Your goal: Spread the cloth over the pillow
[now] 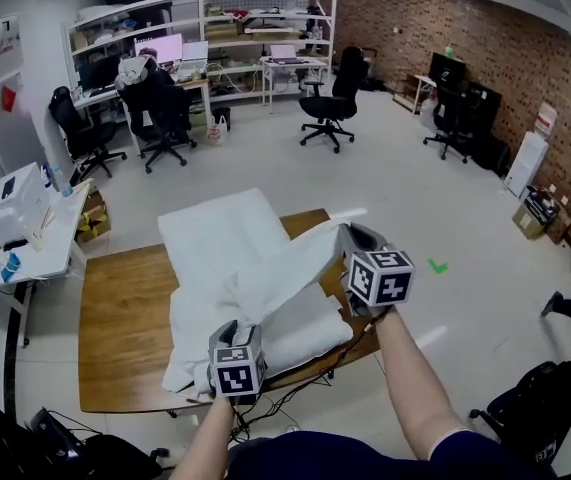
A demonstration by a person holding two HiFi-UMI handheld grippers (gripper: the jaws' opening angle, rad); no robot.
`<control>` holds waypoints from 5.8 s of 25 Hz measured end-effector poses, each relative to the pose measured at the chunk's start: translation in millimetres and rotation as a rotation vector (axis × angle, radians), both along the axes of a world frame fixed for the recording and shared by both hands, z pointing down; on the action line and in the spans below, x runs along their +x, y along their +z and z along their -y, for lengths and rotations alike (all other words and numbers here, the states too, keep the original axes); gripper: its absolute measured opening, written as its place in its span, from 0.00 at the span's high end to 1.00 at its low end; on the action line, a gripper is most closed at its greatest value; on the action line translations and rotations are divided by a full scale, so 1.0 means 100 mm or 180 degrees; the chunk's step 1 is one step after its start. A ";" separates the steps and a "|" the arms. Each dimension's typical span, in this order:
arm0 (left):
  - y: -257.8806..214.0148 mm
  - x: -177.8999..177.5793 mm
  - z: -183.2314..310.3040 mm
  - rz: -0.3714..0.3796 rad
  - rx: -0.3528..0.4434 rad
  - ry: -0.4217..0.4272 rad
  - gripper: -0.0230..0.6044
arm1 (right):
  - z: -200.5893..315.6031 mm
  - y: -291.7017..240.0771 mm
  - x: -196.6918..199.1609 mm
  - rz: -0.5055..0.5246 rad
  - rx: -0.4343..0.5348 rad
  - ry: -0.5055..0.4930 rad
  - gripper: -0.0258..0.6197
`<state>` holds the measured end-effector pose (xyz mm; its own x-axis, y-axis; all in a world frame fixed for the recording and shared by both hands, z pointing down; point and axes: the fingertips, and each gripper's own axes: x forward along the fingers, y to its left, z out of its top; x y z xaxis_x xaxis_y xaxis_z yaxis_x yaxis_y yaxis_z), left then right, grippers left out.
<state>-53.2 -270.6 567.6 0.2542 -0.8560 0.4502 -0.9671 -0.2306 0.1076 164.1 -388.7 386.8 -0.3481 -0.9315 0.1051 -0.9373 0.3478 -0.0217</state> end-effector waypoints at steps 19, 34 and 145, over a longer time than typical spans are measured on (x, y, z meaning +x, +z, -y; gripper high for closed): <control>-1.60 -1.10 0.47 -0.0201 0.1101 -0.0445 0.94 | 0.01 -0.48 -0.23 0.0057 0.0329 -0.0066 0.94; -3.20 -1.73 0.71 -0.0313 0.1816 -0.0529 0.94 | 0.02 -1.62 -0.69 -0.0218 0.0933 -0.0102 0.94; -5.41 -3.39 4.46 -0.0034 0.2191 -0.1344 0.94 | 4.41 -3.48 -2.38 -0.0245 0.1224 -0.0601 0.94</control>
